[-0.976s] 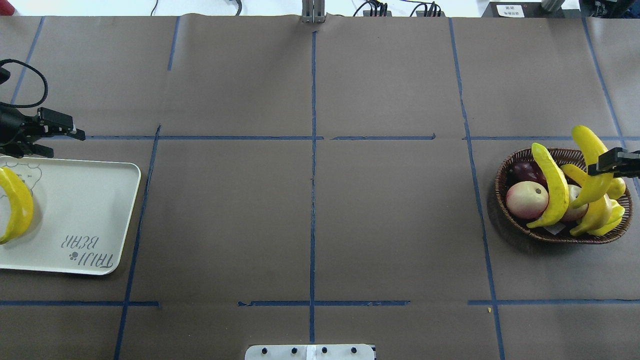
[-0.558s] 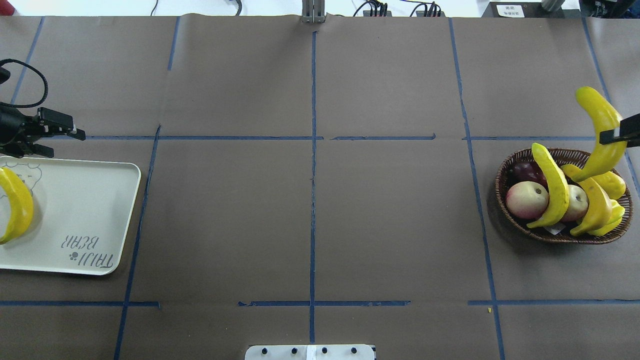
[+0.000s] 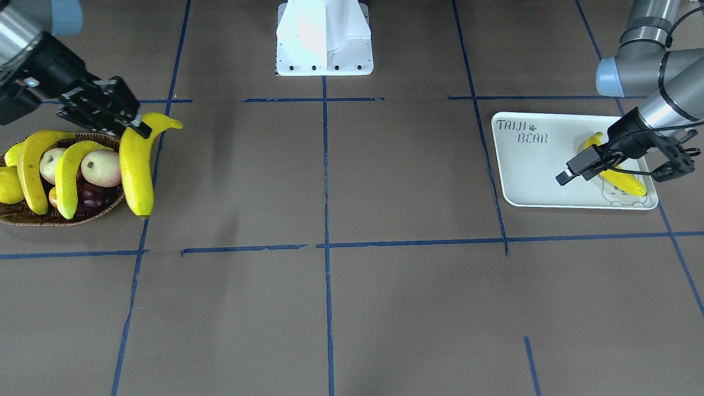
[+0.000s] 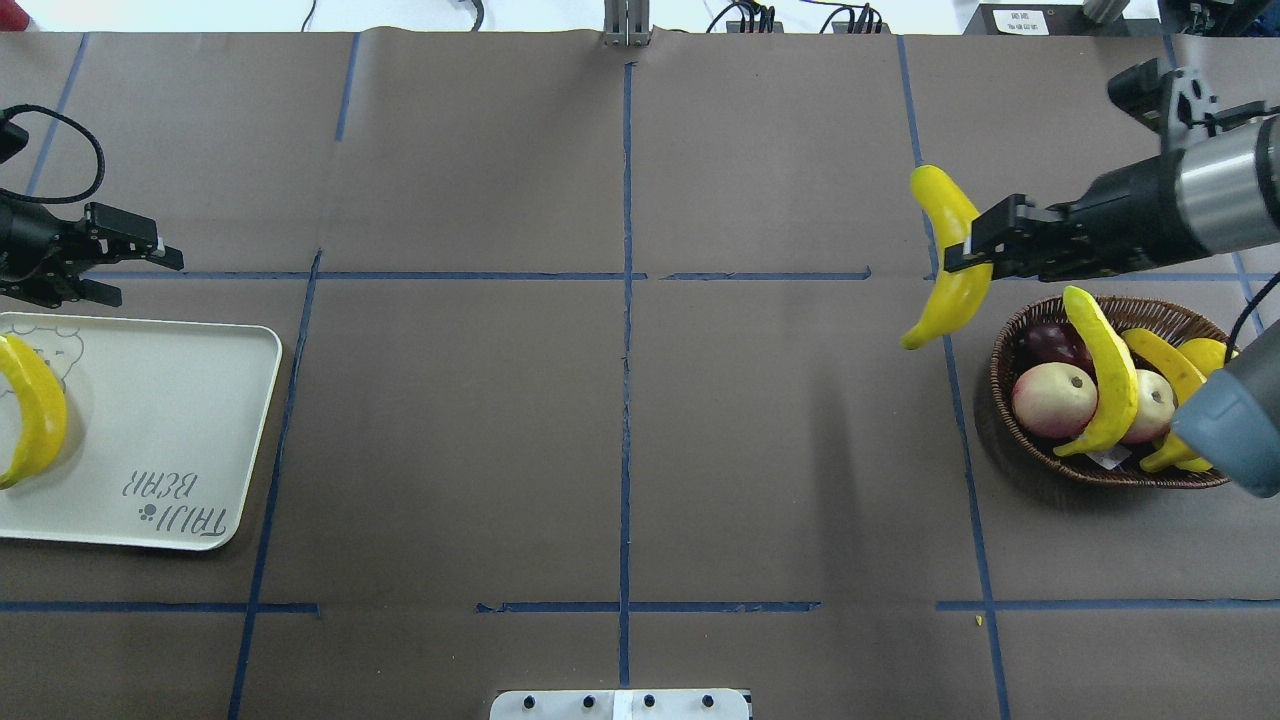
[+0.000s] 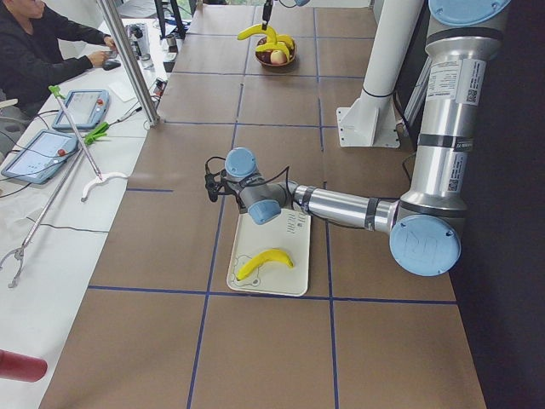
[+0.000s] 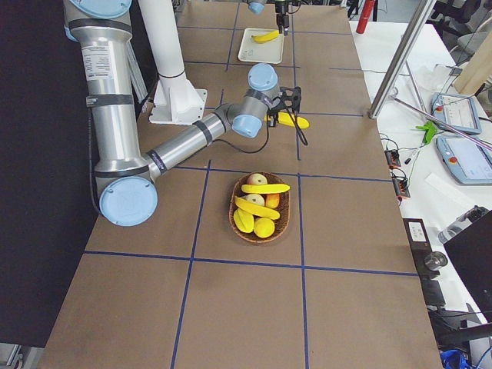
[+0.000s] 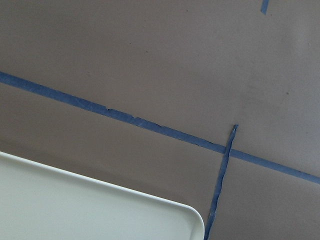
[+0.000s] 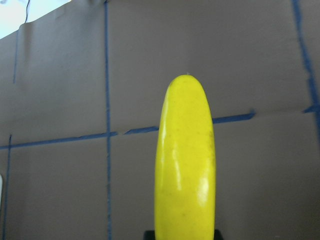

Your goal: Transfer all bananas from basket to plate

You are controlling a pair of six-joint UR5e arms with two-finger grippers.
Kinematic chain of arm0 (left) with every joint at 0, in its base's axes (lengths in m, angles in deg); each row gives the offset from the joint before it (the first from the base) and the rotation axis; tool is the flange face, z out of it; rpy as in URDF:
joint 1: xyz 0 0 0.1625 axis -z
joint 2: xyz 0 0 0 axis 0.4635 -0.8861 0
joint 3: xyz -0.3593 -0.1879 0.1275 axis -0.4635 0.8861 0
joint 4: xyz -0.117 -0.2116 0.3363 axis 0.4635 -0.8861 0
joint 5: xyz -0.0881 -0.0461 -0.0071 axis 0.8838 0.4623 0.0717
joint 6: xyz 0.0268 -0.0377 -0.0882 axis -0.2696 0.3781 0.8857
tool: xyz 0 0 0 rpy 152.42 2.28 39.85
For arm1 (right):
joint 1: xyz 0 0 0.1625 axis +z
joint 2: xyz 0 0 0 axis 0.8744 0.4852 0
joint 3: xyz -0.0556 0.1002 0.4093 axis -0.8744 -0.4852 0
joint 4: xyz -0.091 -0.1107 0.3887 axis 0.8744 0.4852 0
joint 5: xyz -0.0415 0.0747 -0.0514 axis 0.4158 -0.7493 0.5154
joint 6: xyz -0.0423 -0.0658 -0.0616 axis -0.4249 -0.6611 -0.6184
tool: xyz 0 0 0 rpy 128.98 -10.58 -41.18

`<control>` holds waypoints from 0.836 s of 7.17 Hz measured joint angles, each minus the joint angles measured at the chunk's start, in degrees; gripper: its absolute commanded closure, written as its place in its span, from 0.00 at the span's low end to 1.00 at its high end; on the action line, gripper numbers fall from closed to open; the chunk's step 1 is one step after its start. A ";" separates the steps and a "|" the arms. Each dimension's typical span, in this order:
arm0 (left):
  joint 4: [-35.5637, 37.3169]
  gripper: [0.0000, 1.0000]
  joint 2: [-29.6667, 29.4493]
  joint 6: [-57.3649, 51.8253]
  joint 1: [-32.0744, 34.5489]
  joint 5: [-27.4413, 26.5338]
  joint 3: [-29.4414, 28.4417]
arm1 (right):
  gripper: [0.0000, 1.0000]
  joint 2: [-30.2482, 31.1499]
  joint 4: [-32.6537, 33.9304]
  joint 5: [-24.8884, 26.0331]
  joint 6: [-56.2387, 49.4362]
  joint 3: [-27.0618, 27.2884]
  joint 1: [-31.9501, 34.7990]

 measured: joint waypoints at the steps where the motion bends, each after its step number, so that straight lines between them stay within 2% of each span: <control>1: -1.21 0.00 -1.16 2.79 -0.64 -0.01 0.06 | 0.99 -4.25 0.00 9.16 4.21 0.03 -7.97; 4: -5.52 0.00 -8.02 17.49 -7.01 -0.80 -0.19 | 0.99 -11.34 0.03 35.26 9.33 0.11 -29.66; 5: -5.89 0.00 -10.94 22.54 -8.68 -1.65 -0.05 | 0.99 -12.65 0.07 40.10 9.31 -0.13 -33.38; 6: -6.06 0.00 -14.50 28.65 -10.63 -3.11 0.37 | 0.99 -13.38 0.07 42.24 9.32 -0.30 -35.07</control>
